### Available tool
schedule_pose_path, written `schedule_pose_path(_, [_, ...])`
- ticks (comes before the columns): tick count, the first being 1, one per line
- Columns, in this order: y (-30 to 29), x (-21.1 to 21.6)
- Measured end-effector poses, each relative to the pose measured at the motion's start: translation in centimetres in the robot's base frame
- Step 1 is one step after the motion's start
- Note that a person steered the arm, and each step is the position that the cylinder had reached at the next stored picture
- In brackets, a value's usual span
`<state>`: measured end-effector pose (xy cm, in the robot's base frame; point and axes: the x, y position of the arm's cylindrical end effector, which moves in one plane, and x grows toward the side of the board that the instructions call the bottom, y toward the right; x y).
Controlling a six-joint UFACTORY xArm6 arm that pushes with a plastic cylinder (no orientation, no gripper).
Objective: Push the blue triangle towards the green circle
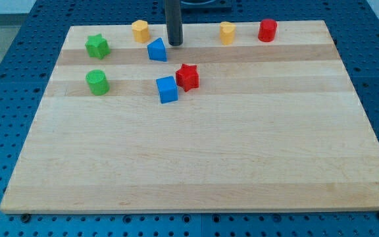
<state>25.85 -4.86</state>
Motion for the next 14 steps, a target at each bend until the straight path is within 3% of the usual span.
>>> schedule_pose_path(2, [-2.5,4.9])
schedule_pose_path(3, [-2.7,5.2])
schedule_pose_path(6, [-0.8,1.0])
schedule_pose_path(8, [-3.6,-0.1])
schedule_pose_path(10, [-4.7,7.0])
schedule_pose_path(11, [-4.9,7.8])
schedule_pose_path(13, [-4.5,2.2])
schedule_pose_path(14, [-7.7,3.0])
